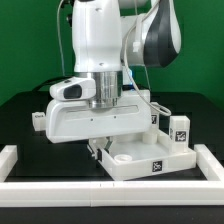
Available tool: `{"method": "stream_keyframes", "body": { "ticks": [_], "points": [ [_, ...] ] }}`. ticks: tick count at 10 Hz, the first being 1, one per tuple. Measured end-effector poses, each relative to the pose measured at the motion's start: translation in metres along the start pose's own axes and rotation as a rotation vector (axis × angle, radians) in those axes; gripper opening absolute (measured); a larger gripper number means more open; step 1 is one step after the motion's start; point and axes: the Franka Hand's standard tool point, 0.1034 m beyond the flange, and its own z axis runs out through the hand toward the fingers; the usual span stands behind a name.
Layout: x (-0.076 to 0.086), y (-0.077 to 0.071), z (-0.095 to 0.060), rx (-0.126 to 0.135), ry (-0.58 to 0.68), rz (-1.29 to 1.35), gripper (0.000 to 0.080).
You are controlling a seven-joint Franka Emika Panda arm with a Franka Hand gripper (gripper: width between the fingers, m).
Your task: Assemble square table
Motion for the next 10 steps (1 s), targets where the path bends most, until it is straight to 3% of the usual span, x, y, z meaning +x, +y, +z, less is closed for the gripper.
{"method": "stream_keyframes", "body": {
  "ticks": [2,7,8,9,10],
  "points": [
    [0.033,0.010,0.000,-0.034,0.019,-0.279,0.0054],
    [0.035,0.011,-0.001,-0.050,0.004,-0.523,0.0058],
    [0.050,0.005,-0.002,-0.063,0.006,-0.650,0.0058],
    [0.077,-0.003,0.001,-0.058,0.014,-0.821,0.0059],
    [0.095,-0.003,0.005,-0.066,0.032,-0.962,0.0062]
  ]
}}
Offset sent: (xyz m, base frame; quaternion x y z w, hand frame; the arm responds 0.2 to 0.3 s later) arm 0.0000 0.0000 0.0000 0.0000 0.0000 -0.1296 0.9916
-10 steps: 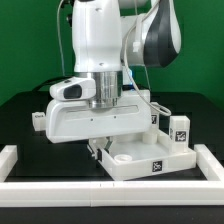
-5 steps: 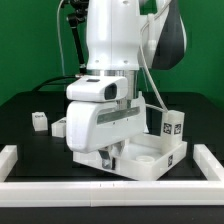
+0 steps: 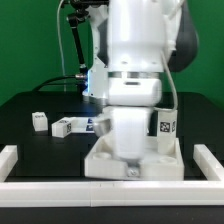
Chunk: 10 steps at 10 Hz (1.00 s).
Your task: Assemble square table
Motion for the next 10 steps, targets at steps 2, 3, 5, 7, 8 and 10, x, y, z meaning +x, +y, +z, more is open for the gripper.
{"method": "stream_keyframes", "body": {
  "ticks": [2,3,5,7,8,10],
  "points": [
    [-0.003,0.001,-0.001,0.000,0.003,0.015,0.0064],
    [-0.003,0.001,-0.001,0.000,0.003,0.015,0.0064],
    [-0.003,0.001,-0.002,0.000,0.003,0.016,0.0064],
    [0.013,0.006,-0.006,-0.011,0.018,0.012,0.0064],
    [0.022,0.010,-0.008,-0.017,0.027,0.005,0.0064],
    [0.034,0.025,-0.014,-0.025,0.040,0.002,0.0059]
  ]
}}
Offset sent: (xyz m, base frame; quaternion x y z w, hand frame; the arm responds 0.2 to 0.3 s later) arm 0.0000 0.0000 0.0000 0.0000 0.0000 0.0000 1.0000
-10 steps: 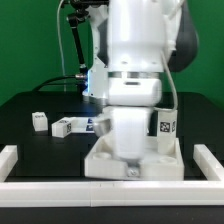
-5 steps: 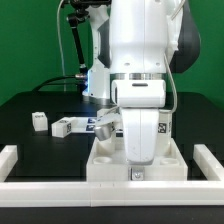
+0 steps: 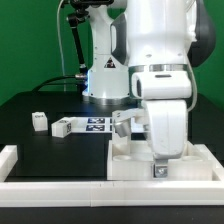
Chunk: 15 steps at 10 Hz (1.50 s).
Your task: Assemble square table
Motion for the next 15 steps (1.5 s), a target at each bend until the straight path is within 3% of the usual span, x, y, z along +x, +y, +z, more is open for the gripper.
{"method": "stream_keyframes", "body": {
  "ticks": [2,6,7,8,9,10,11,15],
  "points": [
    [0.009,0.000,0.006,0.026,0.004,0.021,0.0059],
    [0.007,-0.001,0.009,0.031,-0.005,0.025,0.0064],
    [0.007,-0.005,0.009,0.047,-0.007,0.024,0.0064],
    [0.008,-0.011,0.008,0.067,-0.010,0.023,0.0296],
    [0.008,-0.016,0.007,0.086,-0.013,0.021,0.0296],
    [0.008,-0.021,0.006,0.104,-0.016,0.020,0.0478],
    [0.008,-0.025,0.005,0.115,-0.018,0.019,0.0591],
    [0.008,-0.027,0.005,0.120,-0.018,0.018,0.0646]
  ]
}}
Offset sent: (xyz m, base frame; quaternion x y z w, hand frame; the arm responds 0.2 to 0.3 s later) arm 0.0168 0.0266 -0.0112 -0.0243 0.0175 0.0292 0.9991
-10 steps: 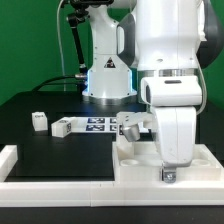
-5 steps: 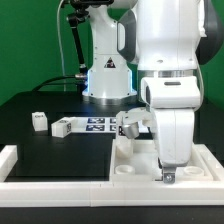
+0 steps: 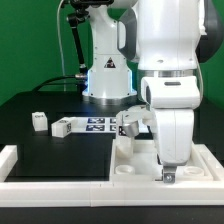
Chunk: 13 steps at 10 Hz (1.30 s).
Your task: Assemble square table
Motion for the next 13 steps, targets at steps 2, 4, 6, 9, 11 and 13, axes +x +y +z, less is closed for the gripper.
{"method": "stream_keyframes", "body": {
  "ticks": [2,4,6,9,11,13],
  "points": [
    [0.000,0.000,0.000,0.000,0.000,0.000,0.0648],
    [0.000,0.000,0.000,0.000,0.000,0.000,0.0648],
    [-0.022,0.007,-0.025,-0.001,-0.017,0.004,0.0648],
    [-0.069,0.012,-0.090,-0.028,-0.055,0.031,0.0648],
    [-0.077,0.012,-0.093,-0.038,-0.057,0.057,0.0648],
    [-0.077,0.012,-0.091,-0.037,-0.057,0.084,0.0648]
  ]
}}
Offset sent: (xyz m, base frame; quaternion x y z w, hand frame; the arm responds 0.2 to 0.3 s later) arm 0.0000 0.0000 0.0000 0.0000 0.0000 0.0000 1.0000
